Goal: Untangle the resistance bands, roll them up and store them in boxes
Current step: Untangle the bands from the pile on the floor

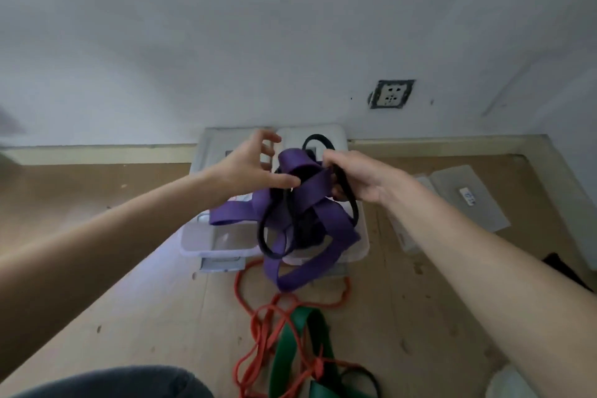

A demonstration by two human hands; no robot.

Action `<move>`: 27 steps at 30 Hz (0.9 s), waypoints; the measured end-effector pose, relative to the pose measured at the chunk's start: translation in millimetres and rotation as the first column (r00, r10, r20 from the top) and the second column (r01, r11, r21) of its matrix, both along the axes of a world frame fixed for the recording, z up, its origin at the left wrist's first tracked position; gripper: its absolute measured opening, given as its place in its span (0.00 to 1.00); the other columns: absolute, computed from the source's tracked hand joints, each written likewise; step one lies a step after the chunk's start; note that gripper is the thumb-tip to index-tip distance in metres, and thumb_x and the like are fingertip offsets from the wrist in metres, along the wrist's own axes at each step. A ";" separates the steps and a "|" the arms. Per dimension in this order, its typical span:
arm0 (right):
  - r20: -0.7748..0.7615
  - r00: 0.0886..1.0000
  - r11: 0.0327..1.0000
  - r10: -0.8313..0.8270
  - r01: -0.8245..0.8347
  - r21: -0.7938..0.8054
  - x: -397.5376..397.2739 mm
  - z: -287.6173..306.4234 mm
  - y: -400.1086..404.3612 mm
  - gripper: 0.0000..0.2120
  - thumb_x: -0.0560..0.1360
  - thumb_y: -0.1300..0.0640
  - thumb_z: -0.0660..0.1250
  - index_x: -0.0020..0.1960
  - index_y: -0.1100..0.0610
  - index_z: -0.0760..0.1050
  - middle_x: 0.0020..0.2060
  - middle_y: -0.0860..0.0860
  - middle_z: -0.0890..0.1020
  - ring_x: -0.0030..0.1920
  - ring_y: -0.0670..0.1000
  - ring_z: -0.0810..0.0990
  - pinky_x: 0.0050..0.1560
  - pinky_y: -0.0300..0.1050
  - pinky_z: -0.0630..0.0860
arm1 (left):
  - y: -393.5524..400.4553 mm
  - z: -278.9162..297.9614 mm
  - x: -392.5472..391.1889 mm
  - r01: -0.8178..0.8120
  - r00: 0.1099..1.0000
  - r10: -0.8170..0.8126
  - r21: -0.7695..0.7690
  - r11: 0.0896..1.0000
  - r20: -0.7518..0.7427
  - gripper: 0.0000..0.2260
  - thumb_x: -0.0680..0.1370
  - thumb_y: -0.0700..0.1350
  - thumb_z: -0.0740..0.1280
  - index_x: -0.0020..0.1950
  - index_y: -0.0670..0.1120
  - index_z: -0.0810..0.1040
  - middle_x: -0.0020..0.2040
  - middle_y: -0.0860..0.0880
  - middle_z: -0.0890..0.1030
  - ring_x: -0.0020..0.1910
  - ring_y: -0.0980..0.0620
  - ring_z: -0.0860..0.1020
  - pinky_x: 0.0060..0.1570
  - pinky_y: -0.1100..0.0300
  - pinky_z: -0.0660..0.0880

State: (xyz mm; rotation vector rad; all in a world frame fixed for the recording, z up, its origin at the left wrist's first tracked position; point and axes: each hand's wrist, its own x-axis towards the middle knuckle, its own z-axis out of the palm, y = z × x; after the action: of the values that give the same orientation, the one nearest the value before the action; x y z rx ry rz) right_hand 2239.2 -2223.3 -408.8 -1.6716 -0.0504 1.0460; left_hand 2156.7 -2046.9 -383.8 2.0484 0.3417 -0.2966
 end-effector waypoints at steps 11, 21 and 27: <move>0.249 0.868 0.903 -0.430 0.416 0.111 -61.5 48.2 -70.4 0.13 0.74 0.60 0.56 0.31 0.53 0.64 0.22 0.49 0.66 0.21 0.47 0.64 0.21 0.33 0.61 | -53.1 59.1 -77.8 0.199 0.969 -0.161 0.209 0.958 -0.185 0.03 0.73 0.42 0.67 0.41 0.47 0.80 0.41 0.40 0.80 0.38 0.49 0.76 0.39 0.59 0.77; 0.320 0.927 0.910 -0.195 0.293 -0.295 -94.6 22.1 -139.3 0.13 0.77 0.51 0.56 0.41 0.58 0.71 0.34 0.56 0.75 0.27 0.50 0.68 0.28 0.39 0.66 | -83.0 91.7 -93.1 0.196 0.955 -0.189 0.011 0.981 -0.229 0.13 0.77 0.54 0.65 0.49 0.46 0.81 0.43 0.52 0.81 0.41 0.51 0.80 0.46 0.58 0.78; 0.756 0.646 0.959 -0.105 0.267 -0.095 -104.0 45.1 -127.0 0.13 0.77 0.55 0.64 0.60 0.54 0.72 0.59 0.52 0.74 0.59 0.51 0.74 0.60 0.44 0.69 | -94.6 81.2 -82.2 -0.004 0.987 -0.015 -0.116 0.993 -0.158 0.11 0.79 0.48 0.63 0.45 0.41 0.76 0.36 0.45 0.74 0.31 0.49 0.75 0.37 0.59 0.77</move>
State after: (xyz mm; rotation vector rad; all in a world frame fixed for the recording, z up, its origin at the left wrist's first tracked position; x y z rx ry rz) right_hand 2135.1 -2350.3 -363.7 -2.1492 -0.3129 0.1371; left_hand 2074.5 -2141.5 -302.6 1.9168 0.4068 -0.4742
